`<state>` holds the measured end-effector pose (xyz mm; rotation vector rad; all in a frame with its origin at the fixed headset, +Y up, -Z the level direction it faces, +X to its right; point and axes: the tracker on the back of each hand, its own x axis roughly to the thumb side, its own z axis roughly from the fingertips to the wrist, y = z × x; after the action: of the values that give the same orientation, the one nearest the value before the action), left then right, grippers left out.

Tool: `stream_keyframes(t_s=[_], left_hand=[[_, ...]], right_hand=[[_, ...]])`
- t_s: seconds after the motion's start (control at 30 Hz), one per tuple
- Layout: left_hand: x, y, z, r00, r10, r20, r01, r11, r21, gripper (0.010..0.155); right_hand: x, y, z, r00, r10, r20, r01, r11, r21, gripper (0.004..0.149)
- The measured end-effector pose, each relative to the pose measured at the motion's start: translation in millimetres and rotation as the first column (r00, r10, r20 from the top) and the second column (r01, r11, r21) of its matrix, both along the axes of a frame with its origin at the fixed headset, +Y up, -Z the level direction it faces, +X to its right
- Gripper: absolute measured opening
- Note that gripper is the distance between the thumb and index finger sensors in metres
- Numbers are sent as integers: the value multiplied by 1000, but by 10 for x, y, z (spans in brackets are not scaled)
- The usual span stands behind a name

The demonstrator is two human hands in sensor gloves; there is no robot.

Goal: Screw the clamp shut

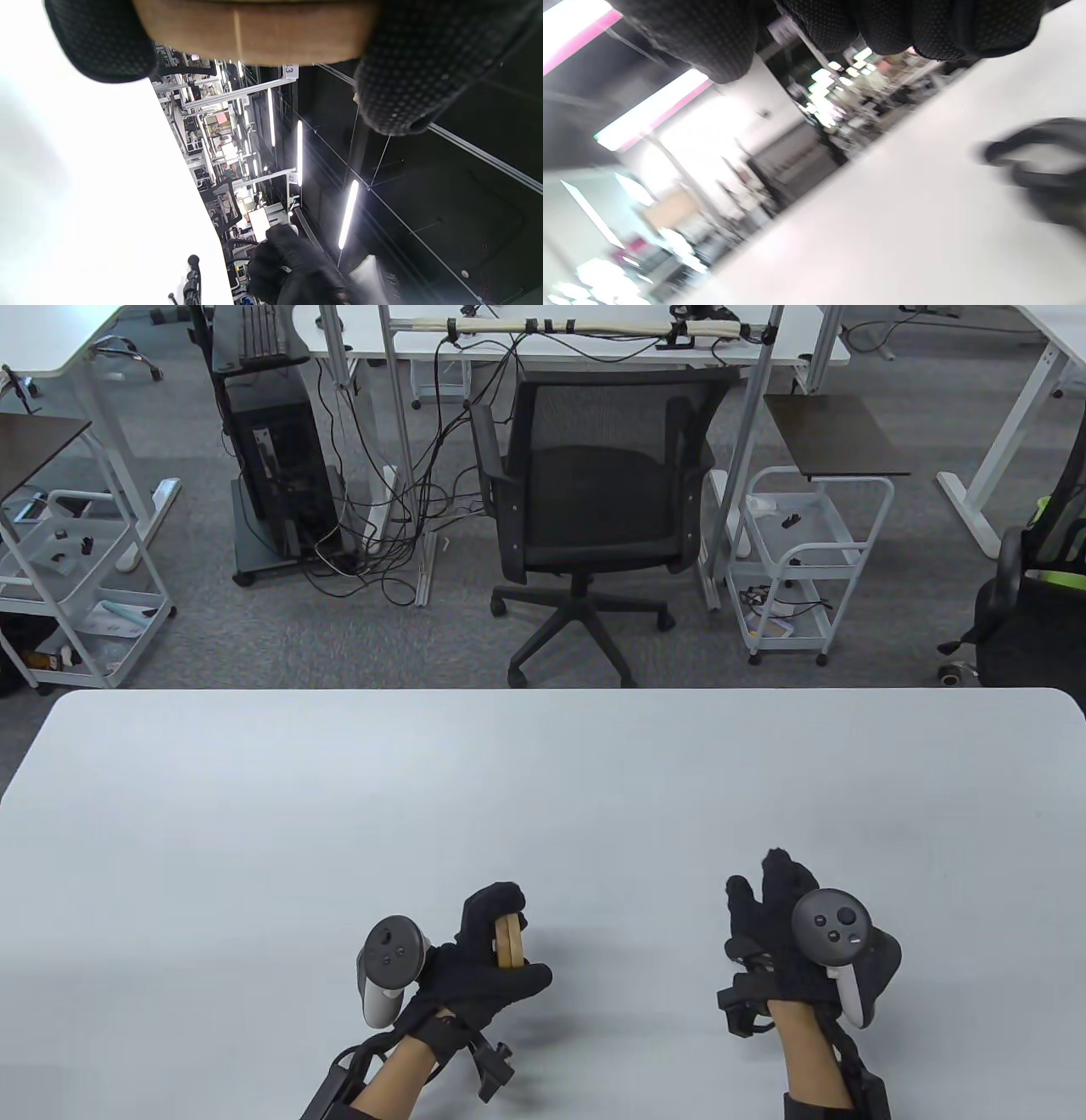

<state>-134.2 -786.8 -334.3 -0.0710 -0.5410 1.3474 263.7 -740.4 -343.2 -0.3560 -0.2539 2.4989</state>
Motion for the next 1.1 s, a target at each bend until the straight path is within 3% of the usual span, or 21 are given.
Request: stream_keyframes(t_s=[0.13, 0.33, 0.53, 0.63, 0.87, 1.1], left_hand=[[66, -31, 12, 1000, -8, 16, 8, 1000, -12, 99], [77, -23, 39, 997, -45, 56, 45, 999, 0, 98], [44, -41, 14, 997, -57, 43, 58, 998, -11, 98], [35, -37, 21, 997, -56, 45, 57, 998, -12, 97], [50, -37, 25, 997, -40, 70, 41, 999, -14, 97], [56, -37, 35, 997, -43, 70, 44, 999, -16, 96]], right_hand=[[185, -250, -48, 987, 142, 74, -126, 975, -183, 85], [184, -463, -173, 973, 219, 70, -193, 944, -267, 89], [35, -629, -286, 932, 362, 17, -321, 845, -427, 88], [-12, -646, -325, 913, 409, -5, -367, 813, -452, 81], [61, -627, -312, 922, 386, 30, -338, 839, -426, 70], [6, -640, -343, 895, 445, -24, -411, 803, -431, 65]])
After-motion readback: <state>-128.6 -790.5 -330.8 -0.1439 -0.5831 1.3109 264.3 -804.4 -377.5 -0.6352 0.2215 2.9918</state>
